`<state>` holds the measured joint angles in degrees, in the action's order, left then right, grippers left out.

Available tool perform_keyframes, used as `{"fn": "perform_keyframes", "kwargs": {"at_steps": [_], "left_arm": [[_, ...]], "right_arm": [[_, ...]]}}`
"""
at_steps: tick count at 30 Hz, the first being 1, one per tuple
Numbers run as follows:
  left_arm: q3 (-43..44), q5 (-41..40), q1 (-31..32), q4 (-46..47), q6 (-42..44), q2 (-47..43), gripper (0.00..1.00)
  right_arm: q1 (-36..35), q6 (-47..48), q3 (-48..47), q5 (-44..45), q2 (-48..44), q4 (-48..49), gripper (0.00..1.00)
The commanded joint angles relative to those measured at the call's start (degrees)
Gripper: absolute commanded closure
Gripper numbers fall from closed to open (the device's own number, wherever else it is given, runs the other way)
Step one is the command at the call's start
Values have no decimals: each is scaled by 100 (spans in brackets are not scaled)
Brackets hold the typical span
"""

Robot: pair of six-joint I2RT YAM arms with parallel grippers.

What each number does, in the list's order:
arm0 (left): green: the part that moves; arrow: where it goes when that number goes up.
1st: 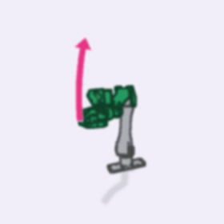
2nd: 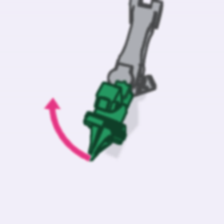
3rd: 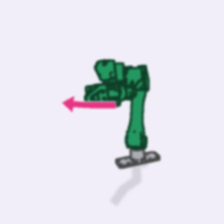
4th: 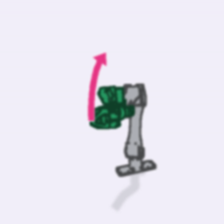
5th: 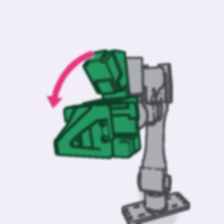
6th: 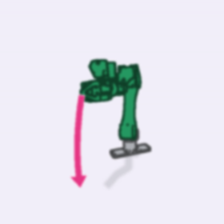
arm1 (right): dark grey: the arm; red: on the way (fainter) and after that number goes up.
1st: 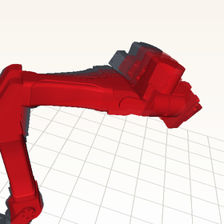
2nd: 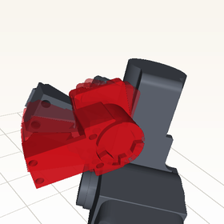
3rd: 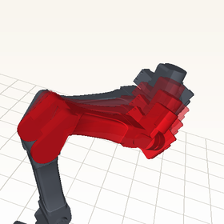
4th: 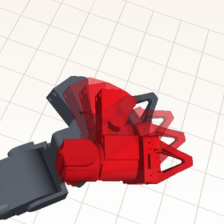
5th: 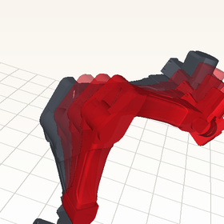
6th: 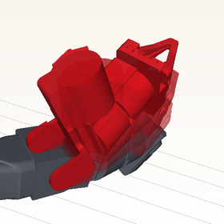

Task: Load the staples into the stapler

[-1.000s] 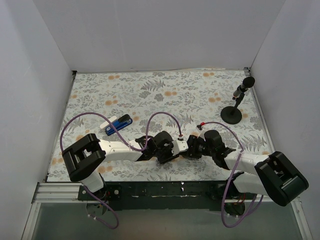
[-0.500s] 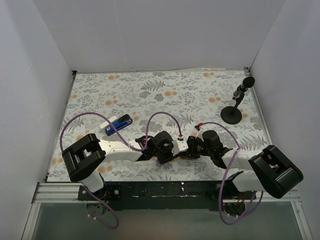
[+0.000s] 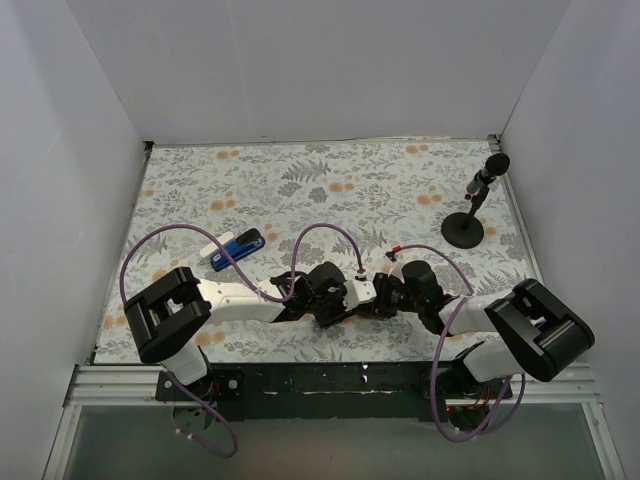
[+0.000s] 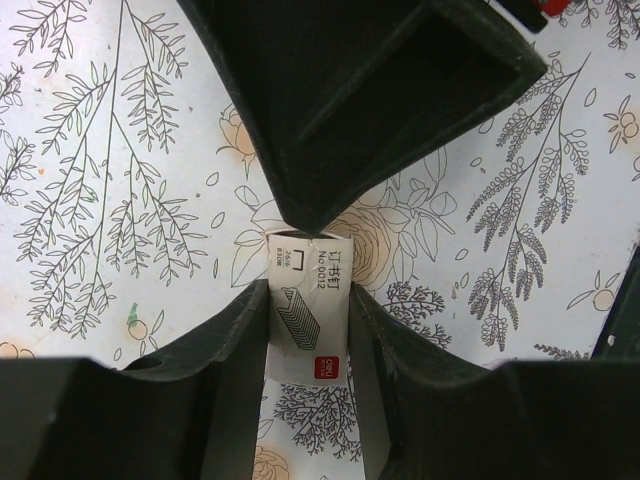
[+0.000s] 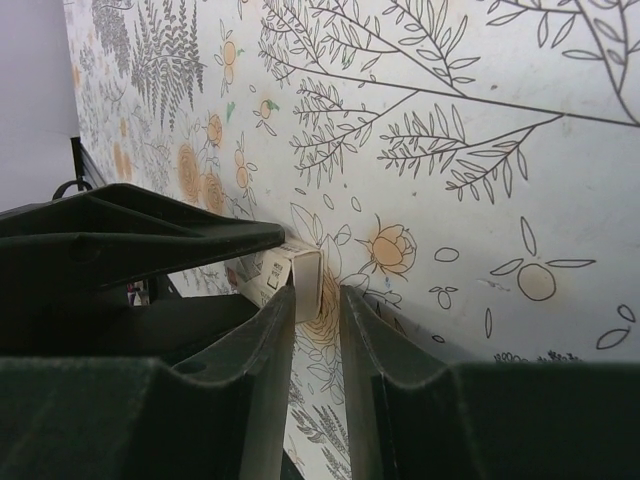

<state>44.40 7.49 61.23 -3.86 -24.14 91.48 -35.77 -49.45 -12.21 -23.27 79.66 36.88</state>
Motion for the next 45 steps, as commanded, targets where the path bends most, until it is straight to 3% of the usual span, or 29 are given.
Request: {"fn": "perform_keyframes", "kwargs": {"at_steps": [1, 25, 29, 36, 45], "left_arm": [[-63, -19, -6, -10, -12, -245, 72], [-63, -19, -6, -1, -29, -227, 72], [-72, -19, -6, 25, -38, -271, 72], [-116, -107, -6, 69, -64, -368, 71], [-125, -168, -6, 43, -82, -429, 70]], "right_arm": [[-44, 32, 87, -37, 164, 275, 68], [-53, -56, 149, -398, 586, 882, 68], [-53, 102, 87, -258, 507, 602, 74], [-71, 471, -115, 67, 112, -189, 98], [-79, 919, -370, 560, -468, -1252, 99]]}}
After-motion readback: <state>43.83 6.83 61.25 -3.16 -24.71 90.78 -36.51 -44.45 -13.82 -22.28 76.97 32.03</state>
